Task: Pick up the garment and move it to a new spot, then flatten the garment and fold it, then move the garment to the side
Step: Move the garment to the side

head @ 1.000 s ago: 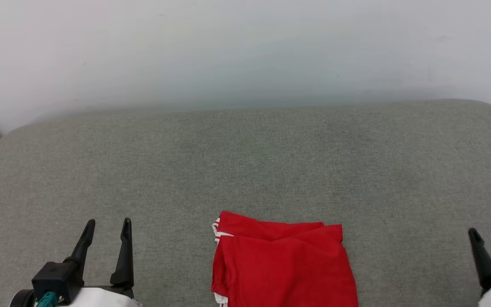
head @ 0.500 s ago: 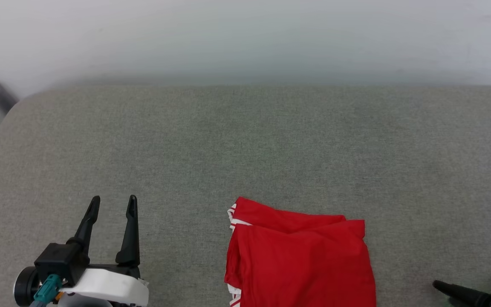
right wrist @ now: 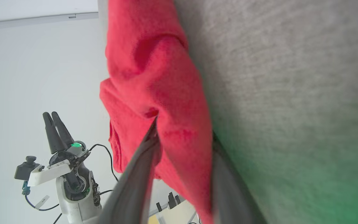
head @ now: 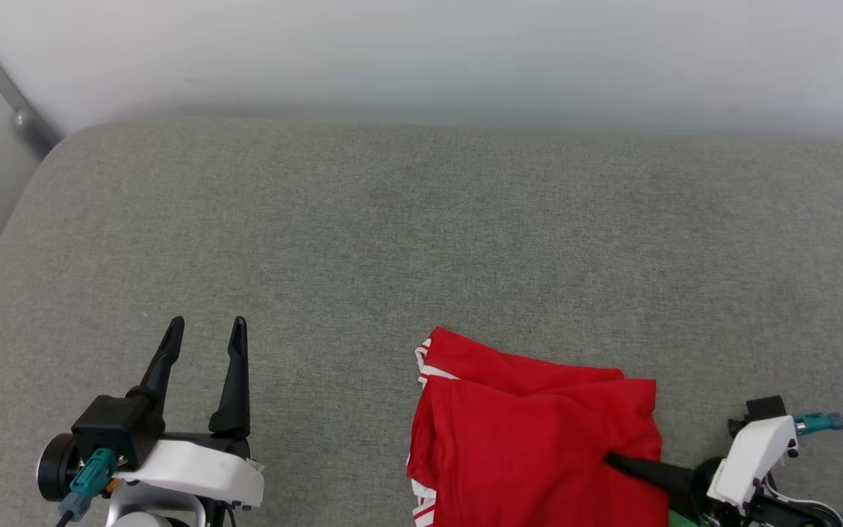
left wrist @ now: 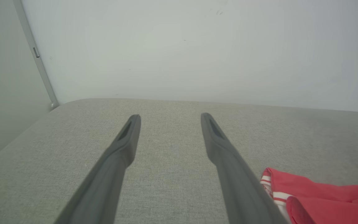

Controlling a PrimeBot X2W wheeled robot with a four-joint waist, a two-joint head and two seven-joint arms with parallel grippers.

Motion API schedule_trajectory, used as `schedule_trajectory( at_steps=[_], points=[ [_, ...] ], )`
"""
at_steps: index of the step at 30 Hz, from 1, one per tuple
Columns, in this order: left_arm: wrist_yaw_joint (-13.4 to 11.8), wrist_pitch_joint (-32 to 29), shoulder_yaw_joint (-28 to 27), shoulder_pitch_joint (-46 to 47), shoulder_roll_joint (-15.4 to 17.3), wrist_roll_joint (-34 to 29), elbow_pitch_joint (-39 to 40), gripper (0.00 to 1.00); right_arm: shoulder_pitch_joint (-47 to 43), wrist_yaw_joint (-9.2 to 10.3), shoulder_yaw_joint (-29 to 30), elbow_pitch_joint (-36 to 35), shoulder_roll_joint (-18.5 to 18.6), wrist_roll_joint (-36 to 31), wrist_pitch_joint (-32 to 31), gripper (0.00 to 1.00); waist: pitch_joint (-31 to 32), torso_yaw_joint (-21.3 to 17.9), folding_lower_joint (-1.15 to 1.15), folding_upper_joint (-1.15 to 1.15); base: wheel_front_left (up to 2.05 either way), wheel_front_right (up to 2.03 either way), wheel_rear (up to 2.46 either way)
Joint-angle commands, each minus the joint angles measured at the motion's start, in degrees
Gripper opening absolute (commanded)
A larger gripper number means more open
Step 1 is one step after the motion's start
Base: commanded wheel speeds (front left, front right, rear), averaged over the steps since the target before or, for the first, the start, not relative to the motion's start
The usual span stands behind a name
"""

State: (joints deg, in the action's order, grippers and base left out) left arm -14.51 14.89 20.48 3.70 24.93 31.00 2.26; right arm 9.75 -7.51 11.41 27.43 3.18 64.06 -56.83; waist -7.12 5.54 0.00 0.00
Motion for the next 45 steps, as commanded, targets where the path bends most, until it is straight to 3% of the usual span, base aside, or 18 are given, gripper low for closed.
schedule_trajectory(
  at_steps=[1, 9, 18, 23, 29, 39, 45],
  points=[
    [0.39, 0.37, -0.31, 0.24, -0.18, -0.41, -0.22, 1.0, 0.48, 0.04, -1.49, -0.92, -0.5, -1.58, 1.32, 0.0, 0.29, -0.22, 0.0, 0.0, 0.0, 0.0, 0.0],
    [0.36, 0.37, -0.43, -1.21, 0.42, -1.37, -0.94, 1.0, 0.25, 0.04, -5.58, -8.03, 2.16, -9.72, 4.34, 0.0, 3.1, -3.57, 0.0, 0.0, 0.0, 0.0, 0.0],
    [0.0, 0.31, -0.96, -1.59, 0.65, -1.82, 0.69, 1.0, 3.43, 0.04, -7.55, -10.65, 8.49, -24.29, 5.91, 0.0, 2.84, -12.27, 0.0, 0.0, 0.0, 0.0, 0.0],
    [0.01, 0.25, -1.59, 0.58, 1.31, -2.45, 3.33, 1.0, 9.07, 0.04, -7.69, -9.38, 11.07, -31.98, 6.7, 0.0, -2.41, -18.44, 0.0, 0.0, 0.0, 0.0, 0.0],
    [0.49, -0.78, -1.82, 5.34, 3.17, -4.23, 7.38, 1.0, 16.52, 0.04, -4.78, -7.25, 12.88, -38.21, 11.04, 0.0, -11.11, -22.73, 0.0, 0.0, 0.0, 0.0, 0.0],
    [2.99, -5.33, -0.44, 16.22, 6.73, -8.17, 14.87, 1.0, 27.88, 0.05, 6.08, -5.75, 17.62, -47.11, 18.31, 0.0, -26.9, -23.7, 0.0, 0.0, 0.0, 0.0, 0.0],
    [4.09, -7.23, 0.69, 20.41, 7.37, -9.61, 17.5, 1.0, 32.33, 0.05, 11.26, -4.33, 17.84, -51.46, 23.26, 0.0, -31.66, -23.77, 0.0, 0.0, 0.0, 0.0, 0.0]
  ],
)
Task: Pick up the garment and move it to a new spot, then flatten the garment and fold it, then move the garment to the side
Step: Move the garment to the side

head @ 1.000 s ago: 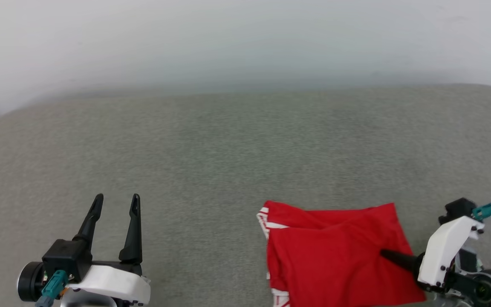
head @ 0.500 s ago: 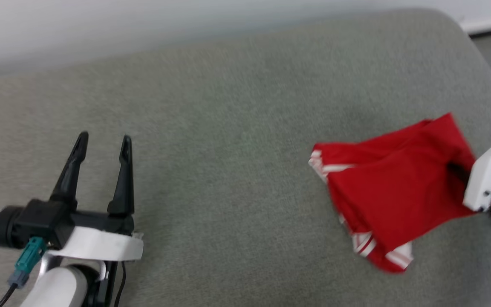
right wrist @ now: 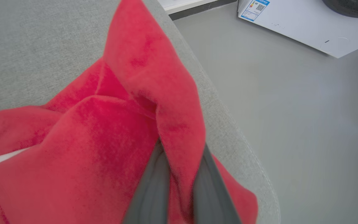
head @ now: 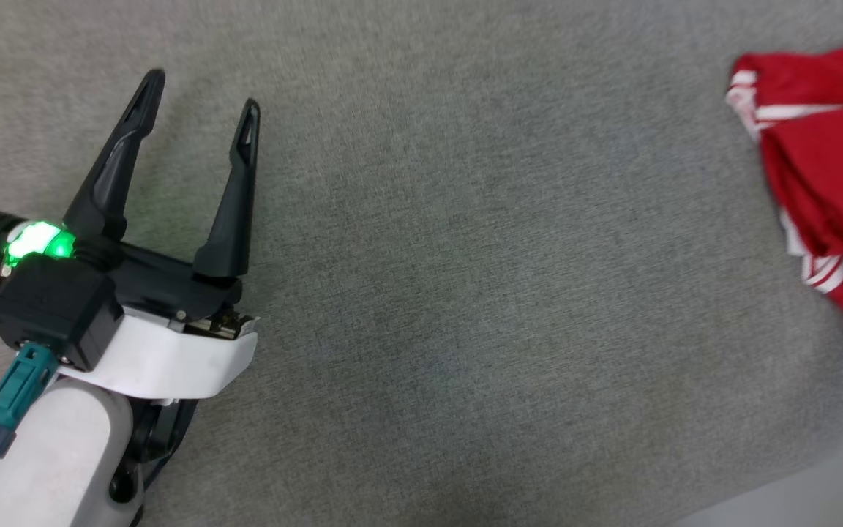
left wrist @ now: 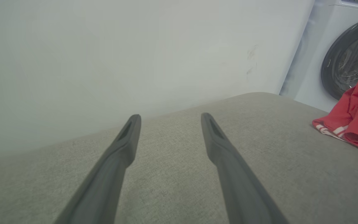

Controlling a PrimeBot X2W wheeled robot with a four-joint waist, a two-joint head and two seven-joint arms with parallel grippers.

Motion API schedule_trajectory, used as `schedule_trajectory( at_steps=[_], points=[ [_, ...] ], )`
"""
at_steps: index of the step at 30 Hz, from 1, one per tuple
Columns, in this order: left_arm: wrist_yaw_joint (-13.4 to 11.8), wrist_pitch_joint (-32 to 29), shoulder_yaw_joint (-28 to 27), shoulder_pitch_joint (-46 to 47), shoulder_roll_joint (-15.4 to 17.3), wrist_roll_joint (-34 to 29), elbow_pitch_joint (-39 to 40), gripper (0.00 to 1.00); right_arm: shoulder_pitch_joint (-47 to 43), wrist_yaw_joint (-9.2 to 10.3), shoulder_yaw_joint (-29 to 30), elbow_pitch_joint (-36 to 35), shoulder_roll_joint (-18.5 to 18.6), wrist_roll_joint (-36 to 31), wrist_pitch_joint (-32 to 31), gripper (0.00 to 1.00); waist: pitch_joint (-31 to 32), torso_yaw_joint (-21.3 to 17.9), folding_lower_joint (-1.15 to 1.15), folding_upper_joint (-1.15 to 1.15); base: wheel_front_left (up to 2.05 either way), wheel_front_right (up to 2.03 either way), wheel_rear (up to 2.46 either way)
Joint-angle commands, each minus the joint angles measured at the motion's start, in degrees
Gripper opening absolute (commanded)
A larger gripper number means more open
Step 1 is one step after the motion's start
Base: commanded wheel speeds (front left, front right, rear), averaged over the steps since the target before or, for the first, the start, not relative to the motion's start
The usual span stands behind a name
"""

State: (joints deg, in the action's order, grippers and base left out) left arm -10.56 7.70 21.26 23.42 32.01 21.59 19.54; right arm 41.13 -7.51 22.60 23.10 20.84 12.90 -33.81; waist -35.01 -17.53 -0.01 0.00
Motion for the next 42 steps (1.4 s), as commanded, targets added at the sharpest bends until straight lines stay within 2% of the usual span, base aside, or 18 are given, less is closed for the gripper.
schedule_trajectory(
  at_steps=[1, 5, 6, 7, 14, 18, 22, 25, 29, 35, 42],
  points=[
    [0.45, -0.3, 0.19, 1.41, 0.31, -0.34, 0.57, 1.0, 1.7, 0.05, 0.94, 0.26, 0.15, -1.29, 1.53, 0.0, -4.49, -0.66, 0.01, 0.0, 0.0, 0.0, 0.0],
    [0.94, -1.11, 0.98, 3.67, 0.57, -1.32, 1.37, 1.0, 3.89, 0.05, 2.33, 2.7, -0.41, -6.36, 6.94, 0.0, -6.22, -0.57, 0.01, 0.0, 0.0, 0.0, 0.0],
    [1.04, -1.18, 1.09, 3.96, 0.61, -1.36, 1.39, 1.0, 3.95, 0.05, 2.46, 3.51, -0.68, -7.27, 7.75, 0.05, -6.32, -0.52, 0.01, 0.0, 0.0, 0.0, 0.0],
    [1.37, -1.11, 1.33, 4.21, 0.57, -1.39, 1.0, 1.0, 4.72, 0.05, 3.1, 5.39, -0.89, -9.57, 11.13, 1.0, -6.43, -0.25, 0.01, 0.0, 0.0, 0.0, 0.0],
    [0.81, 0.5, 1.19, 2.57, -0.23, -0.17, -1.45, 1.0, 3.72, 0.05, 7.67, 9.6, -0.49, -14.37, 16.81, 1.0, -3.02, 0.54, 0.01, 0.0, 0.0, 0.0, 0.0],
    [0.15, 2.51, 1.38, -0.03, -1.54, 0.91, -4.18, 1.0, 0.37, 0.05, 8.49, 9.17, 0.68, -15.44, 20.79, 1.0, 2.27, 1.73, 0.01, 0.0, 0.0, 0.0, 0.0],
    [-0.73, 4.2, 1.45, -3.79, -2.97, 2.27, -7.23, 1.0, -5.01, 0.05, 7.45, 8.18, 1.89, -13.62, 24.75, 1.0, 8.56, 3.46, 0.01, 0.0, 0.0, 0.0, 0.0],
    [-1.47, 5.12, 1.32, -6.82, -3.66, 3.3, -9.29, 1.0, -10.21, 0.05, 5.72, 6.99, 2.51, -11.68, 27.31, 1.0, 13.06, 4.97, 0.01, 0.0, 0.0, 0.0, 0.0],
    [-2.11, 6.14, 0.81, -10.25, -4.91, 4.47, -11.86, 1.0, -17.87, 0.05, 1.63, 4.77, 1.08, -9.72, 29.9, 1.0, 17.62, 7.11, 0.01, 0.0, 0.0, 0.0, 0.0],
    [-2.64, 6.97, -0.22, -13.97, -6.42, 5.84, -14.6, 1.0, -25.33, 0.05, -6.51, 1.18, -3.73, -6.91, 31.91, 1.0, 22.12, 9.91, 0.01, 0.0, 0.0, 0.0, 0.0],
    [-3.08, 7.35, -2.0, -17.07, -7.37, 6.52, -16.74, 1.0, -27.89, 0.05, -16.04, -3.93, -9.41, -5.05, 34.34, 1.0, 25.73, 12.79, 0.01, 0.0, 0.0, 0.0, 0.0]
  ],
)
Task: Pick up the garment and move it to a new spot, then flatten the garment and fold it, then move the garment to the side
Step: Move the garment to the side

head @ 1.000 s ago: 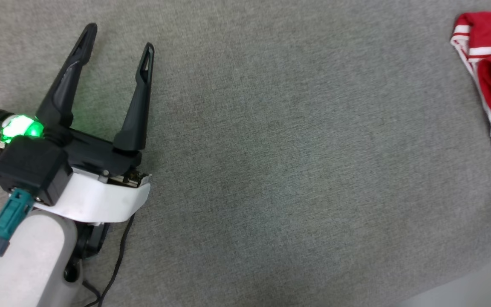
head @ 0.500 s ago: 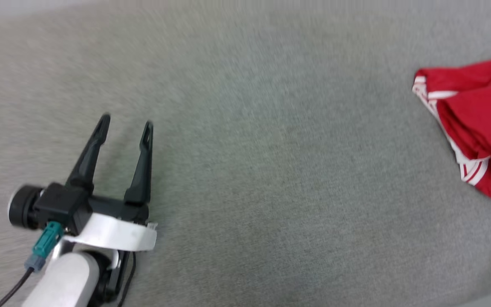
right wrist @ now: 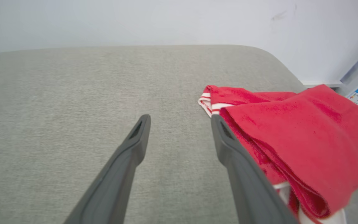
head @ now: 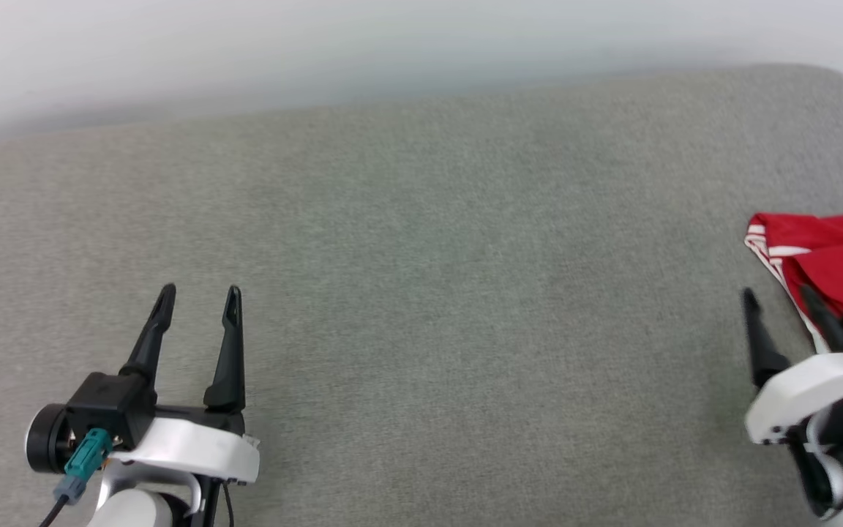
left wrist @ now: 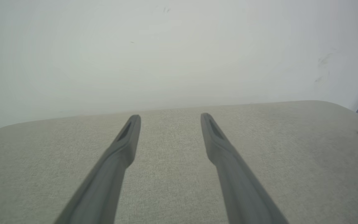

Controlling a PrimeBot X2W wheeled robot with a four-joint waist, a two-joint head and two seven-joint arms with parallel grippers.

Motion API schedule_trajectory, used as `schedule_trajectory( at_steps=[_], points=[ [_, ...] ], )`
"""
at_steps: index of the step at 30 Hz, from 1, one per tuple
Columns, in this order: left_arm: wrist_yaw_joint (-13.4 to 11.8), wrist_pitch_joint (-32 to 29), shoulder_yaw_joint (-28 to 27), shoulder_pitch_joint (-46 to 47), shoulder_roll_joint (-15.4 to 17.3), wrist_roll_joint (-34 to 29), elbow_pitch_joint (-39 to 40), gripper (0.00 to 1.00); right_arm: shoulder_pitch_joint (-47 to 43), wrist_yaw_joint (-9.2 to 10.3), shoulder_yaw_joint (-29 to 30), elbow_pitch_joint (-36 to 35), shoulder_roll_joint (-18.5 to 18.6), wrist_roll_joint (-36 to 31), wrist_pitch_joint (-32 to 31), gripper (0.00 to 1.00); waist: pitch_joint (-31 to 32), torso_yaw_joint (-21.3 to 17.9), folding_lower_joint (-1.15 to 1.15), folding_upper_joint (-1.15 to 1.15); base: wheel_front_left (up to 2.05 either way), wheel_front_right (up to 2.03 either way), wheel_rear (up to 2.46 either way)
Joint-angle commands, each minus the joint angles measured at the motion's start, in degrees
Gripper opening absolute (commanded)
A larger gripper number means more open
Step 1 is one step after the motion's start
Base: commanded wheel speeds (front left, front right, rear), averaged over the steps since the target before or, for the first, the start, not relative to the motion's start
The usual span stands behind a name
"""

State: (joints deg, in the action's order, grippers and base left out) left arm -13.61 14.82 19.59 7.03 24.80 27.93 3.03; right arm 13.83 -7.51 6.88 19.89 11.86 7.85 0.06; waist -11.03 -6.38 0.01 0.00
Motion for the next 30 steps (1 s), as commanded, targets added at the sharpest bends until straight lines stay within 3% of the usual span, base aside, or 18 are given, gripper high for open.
schedule_trajectory(
  at_steps=[1, 7, 20, 30],
  points=[
    [-0.06, 0.27, -0.51, -1.14, -0.18, 0.18, -0.6, 1.0, -0.86, 0.05, -1.33, -1.69, -1.09, -0.04, 0.8, 1.0, 2.28, 2.0, -0.01, 0.0, 0.0, 0.0, 0.0],
    [-0.09, 0.39, -1.8, -3.57, -0.48, -0.24, -2.9, 1.0, -3.61, 0.05, -3.68, -8.93, -5.18, -0.76, 2.03, 1.0, 6.03, 4.14, -0.01, 0.0, 0.0, 0.0, 0.0],
    [1.92, 0.45, -2.15, -8.18, -1.15, -2.09, -5.6, 1.0, -18.65, 0.05, -2.32, -24.98, -8.55, -2.51, -0.9, 1.0, 12.01, 5.9, -0.01, 0.0, 0.0, 0.0, 0.0],
    [3.95, 0.46, -2.46, -8.36, -1.93, -1.84, -7.27, 1.0, -21.47, 0.05, -3.5, -29.5, -9.08, -1.17, -2.86, 1.0, 12.7, 5.55, -0.01, 0.0, 0.0, 0.0, 0.0]
  ],
)
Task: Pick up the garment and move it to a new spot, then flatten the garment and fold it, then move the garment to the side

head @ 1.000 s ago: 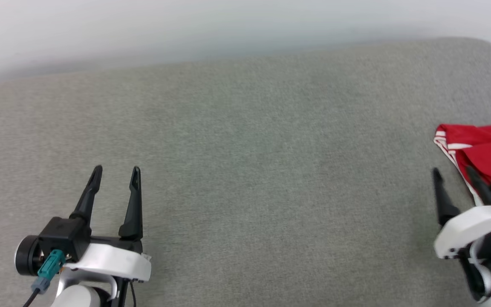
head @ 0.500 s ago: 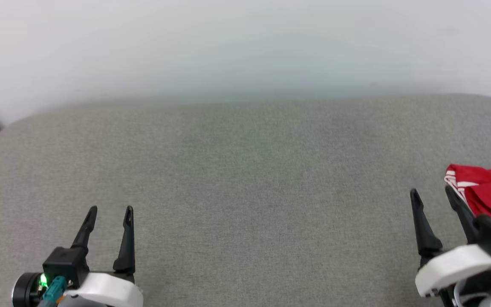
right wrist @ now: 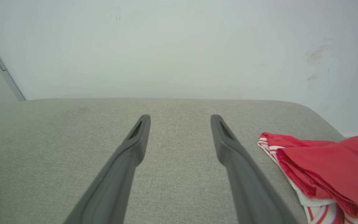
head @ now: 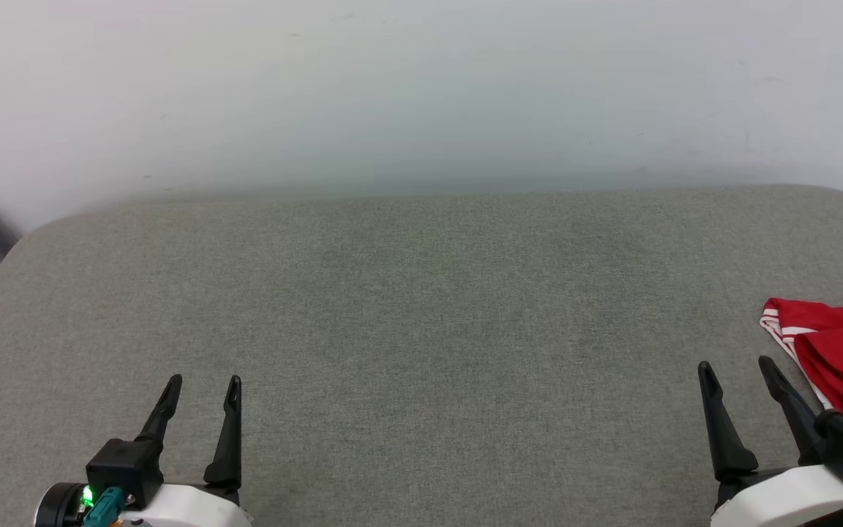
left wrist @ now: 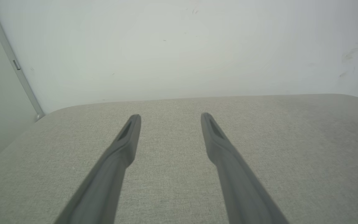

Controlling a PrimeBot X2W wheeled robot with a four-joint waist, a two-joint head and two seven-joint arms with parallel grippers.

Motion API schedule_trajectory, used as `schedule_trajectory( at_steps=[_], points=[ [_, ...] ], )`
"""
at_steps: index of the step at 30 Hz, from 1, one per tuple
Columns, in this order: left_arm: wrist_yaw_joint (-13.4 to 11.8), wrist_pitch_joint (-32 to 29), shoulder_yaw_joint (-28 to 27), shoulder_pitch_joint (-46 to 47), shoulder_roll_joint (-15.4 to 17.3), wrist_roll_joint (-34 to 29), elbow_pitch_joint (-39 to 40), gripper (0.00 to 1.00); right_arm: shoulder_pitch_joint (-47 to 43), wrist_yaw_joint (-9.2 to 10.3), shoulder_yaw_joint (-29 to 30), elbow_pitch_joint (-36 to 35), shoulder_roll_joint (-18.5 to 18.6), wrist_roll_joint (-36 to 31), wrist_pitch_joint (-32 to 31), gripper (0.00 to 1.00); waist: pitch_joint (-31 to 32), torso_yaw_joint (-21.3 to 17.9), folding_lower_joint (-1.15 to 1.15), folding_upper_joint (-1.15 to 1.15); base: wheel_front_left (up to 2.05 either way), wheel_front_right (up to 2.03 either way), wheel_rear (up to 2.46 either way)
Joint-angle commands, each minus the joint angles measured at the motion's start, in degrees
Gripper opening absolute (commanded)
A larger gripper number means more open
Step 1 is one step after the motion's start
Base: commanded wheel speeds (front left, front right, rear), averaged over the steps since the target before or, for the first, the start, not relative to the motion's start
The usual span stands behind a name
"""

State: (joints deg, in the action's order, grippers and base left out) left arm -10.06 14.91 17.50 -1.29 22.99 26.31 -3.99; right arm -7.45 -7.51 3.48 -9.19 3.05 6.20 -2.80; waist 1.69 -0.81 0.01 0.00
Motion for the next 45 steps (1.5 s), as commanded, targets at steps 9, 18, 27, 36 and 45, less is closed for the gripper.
schedule_trajectory(
  at_steps=[9, 18, 27, 36, 45],
  points=[
    [0.99, 0.37, -1.14, 0.04, -1.02, -0.61, -0.67, 1.0, 0.15, 0.05, -0.03, -1.05, -0.29, 0.99, -0.7, 1.0, -0.24, -0.13, -0.01, 0.0, 0.0, 0.0, 0.0],
    [1.19, -0.15, -1.24, -0.29, -1.91, -0.26, -1.67, 0.0, -0.12, 0.0, -0.37, 0.3, -0.03, 1.41, -0.75, 0.0, -0.41, -0.28, -0.01, 0.0, 0.0, 0.0, 0.0],
    [2.98, -2.36, -3.43, 0.25, -4.0, 7.64, -2.69, 0.0, 1.25, 0.0, -0.67, 2.98, 0.45, 11.76, -0.51, 0.0, -0.52, -0.21, -0.01, 0.0, 0.0, 0.0, 0.0],
    [4.87, -4.56, -5.78, 1.36, -5.82, 15.24, -3.83, 0.0, 3.0, 0.01, -0.84, 5.61, 0.88, 21.71, -0.4, 0.0, -0.62, -0.13, -0.01, 0.0, 0.0, 0.0, 0.0],
    [6.56, -6.57, -7.95, 2.31, -7.48, 22.05, -4.79, 0.0, 4.45, 0.01, -0.88, 7.87, 1.18, 30.57, -0.37, 0.0, -0.72, -0.05, -0.01, 0.0, 0.0, 0.0, 0.0]
  ],
)
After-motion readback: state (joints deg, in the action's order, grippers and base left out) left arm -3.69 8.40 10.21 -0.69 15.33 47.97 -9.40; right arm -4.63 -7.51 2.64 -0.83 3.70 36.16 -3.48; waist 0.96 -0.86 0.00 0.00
